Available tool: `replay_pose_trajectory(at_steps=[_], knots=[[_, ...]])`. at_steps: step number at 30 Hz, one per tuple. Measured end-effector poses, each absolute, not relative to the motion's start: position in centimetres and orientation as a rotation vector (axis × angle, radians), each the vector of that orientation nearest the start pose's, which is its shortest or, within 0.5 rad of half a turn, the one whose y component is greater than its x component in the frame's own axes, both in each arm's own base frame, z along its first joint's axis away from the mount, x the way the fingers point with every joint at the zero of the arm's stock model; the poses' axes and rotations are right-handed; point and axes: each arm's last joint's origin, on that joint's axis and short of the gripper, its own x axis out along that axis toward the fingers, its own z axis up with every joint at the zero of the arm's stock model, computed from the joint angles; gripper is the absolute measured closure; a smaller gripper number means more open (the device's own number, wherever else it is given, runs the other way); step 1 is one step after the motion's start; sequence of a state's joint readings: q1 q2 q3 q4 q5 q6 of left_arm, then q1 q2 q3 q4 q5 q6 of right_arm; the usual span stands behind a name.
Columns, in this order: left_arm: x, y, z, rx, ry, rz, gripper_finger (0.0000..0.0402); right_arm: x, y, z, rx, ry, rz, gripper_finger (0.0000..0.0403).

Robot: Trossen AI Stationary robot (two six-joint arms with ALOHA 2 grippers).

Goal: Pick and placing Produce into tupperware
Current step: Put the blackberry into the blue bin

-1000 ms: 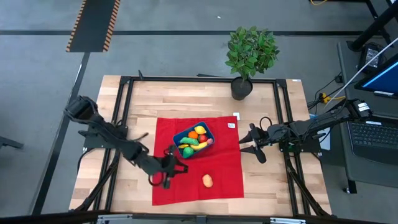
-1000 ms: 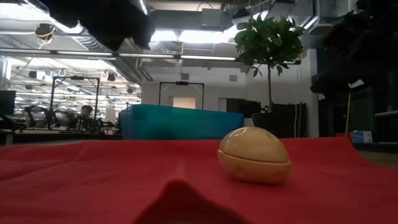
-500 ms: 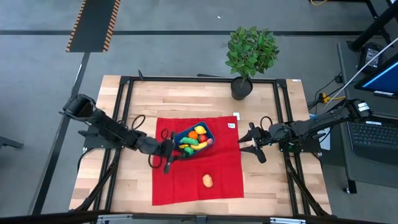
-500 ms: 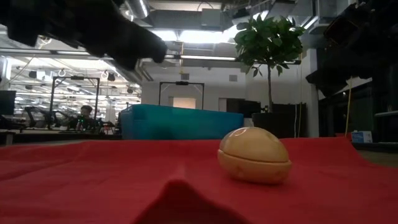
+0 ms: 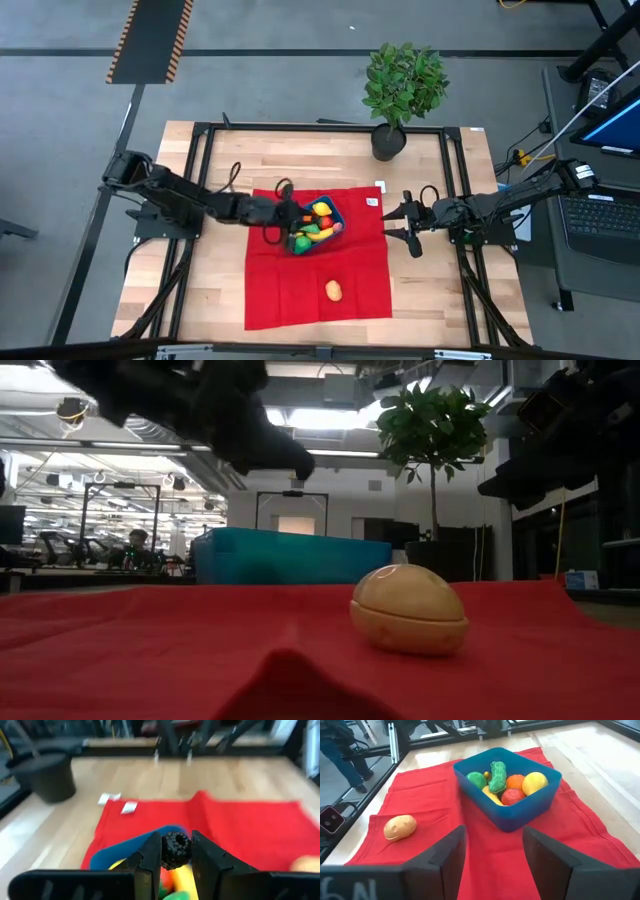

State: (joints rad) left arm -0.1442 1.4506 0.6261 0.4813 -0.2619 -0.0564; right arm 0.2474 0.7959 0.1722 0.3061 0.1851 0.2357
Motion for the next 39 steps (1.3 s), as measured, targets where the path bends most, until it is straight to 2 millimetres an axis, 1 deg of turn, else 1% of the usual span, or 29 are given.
replay_pose_trajectory(at_steps=[2, 5, 8, 12, 17, 21, 23, 25, 31, 33, 39], knots=[[29.2, -2.6, 19.7, 0.013, 0.396, 0.128, 0.0329, 15.7, 3.4, 16.8, 0.163, 0.315, 0.025, 0.0207], [30.0, -1.6, 20.2, 0.008, 0.445, 0.11, 0.0327, 15.7, 3.4, 16.8, 0.159, 0.315, 0.025, 0.0207], [30.7, -1.2, 20.3, 0.034, 0.462, 0.1, 0.0322, 15.7, 3.4, 16.8, 0.16, 0.315, 0.025, 0.0207], [31.5, -0.7, 20.5, 0.041, 0.484, 0.06, 0.0329, 15.7, 3.4, 16.7, 0.16, 0.317, 0.025, 0.0207], [31.7, 0.3, 20.8, 0.029, 0.546, 0.068, 0.0329, 15.7, 3.4, 16.7, 0.159, 0.317, 0.025, 0.0207], [31.6, 0.7, 20.7, 0.008, 0.565, 0.05, 0.0327, 15.7, 3.4, 16.7, 0.159, 0.317, 0.025, 0.0207], [31.8, 0.7, 20.3, 0.006, 0.57, 0.044, 0.0325, 15.7, 3.4, 16.7, 0.159, 0.317, 0.025, 0.0207], [31.9, 0.7, 19.3, 0.002, 0.624, 0.039, 0.0326, 15.7, 3.4, 16.7, 0.159, 0.317, 0.025, 0.0207], [32.6, 0.6, 17.1, -0.023, 0.684, 0.02, 0.0328, 15.7, 3.4, 16.7, 0.16, 0.317, 0.025, 0.0207], [32.6, 0.6, 16.8, -0.023, 0.694, 0.02, 0.032, 15.7, 3.4, 16.7, 0.16, 0.316, 0.025, 0.0207], [32.6, 0.7, 17.0, -0.024, 0.686, 0.028, 0.0287, 15.7, 3.4, 16.7, 0.16, 0.317, 0.025, 0.0207]])
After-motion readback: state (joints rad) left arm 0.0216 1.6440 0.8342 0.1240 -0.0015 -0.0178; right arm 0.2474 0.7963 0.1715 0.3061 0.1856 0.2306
